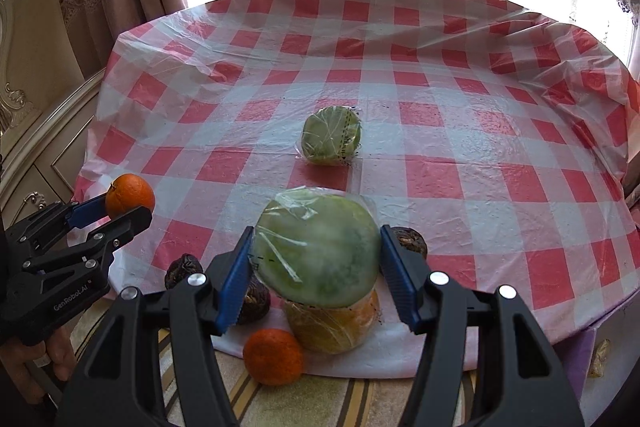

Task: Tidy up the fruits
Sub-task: 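Grasp an orange with the left tool while the right tool grasps the wrapped green melon half, then carry the orange and melon half into the white box and open both tools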

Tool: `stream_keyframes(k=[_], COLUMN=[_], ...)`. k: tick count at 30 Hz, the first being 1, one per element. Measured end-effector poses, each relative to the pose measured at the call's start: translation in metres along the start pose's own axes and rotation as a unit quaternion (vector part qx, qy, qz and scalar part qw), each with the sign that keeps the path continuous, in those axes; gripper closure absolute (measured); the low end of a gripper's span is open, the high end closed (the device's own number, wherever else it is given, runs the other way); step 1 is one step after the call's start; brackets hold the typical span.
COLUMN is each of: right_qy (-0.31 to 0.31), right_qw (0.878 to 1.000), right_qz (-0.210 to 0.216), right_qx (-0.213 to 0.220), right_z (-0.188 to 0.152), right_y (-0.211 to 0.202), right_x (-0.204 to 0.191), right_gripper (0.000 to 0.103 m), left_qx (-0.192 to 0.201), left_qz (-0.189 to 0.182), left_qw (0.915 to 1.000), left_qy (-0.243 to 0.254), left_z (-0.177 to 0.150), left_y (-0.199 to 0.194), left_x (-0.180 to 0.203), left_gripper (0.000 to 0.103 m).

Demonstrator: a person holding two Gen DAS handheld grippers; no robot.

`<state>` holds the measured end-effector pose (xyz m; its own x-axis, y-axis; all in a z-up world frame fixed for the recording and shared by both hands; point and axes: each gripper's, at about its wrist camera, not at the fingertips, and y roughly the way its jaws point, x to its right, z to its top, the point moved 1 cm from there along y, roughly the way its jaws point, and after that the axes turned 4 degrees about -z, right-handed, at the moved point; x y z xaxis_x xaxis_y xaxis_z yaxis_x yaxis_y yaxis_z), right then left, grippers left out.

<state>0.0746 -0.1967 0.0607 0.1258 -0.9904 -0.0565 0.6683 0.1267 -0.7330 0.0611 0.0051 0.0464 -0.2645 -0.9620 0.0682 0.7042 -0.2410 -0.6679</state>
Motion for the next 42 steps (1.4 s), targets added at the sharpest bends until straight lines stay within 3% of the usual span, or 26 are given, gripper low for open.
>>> stream_keyframes(k=[13, 25, 32, 42], right_qy=[0.061, 0.137, 0.174, 0.212], right_qw=[0.997, 0.983, 0.971, 0.96], right_qz=[-0.047, -0.126, -0.166, -0.171], right_qx=[0.016, 0.012, -0.006, -0.063], right_z=[-0.026, -0.071, -0.095, -0.124], right_y=[-0.046, -0.08, -0.089, -0.065], right_x=[0.096, 0.216, 0.279, 0.335], right_gripper=[0.042, 0.042, 0.042, 0.042], left_qx=[-0.005, -0.006, -0.02, -0.069], left_qz=[-0.062, -0.129, -0.187, -0.264], left_qw=[0.9948, 0.9768, 0.9551, 0.9086], left_qy=[0.08, 0.171, 0.229, 0.316], left_z=[0.013, 0.027, 0.021, -0.007], left_y=[0.005, 0.012, 0.019, 0.043], left_x=[0.095, 0.206, 0.28, 0.374], left_gripper=[0.059, 0.059, 0.059, 0.059])
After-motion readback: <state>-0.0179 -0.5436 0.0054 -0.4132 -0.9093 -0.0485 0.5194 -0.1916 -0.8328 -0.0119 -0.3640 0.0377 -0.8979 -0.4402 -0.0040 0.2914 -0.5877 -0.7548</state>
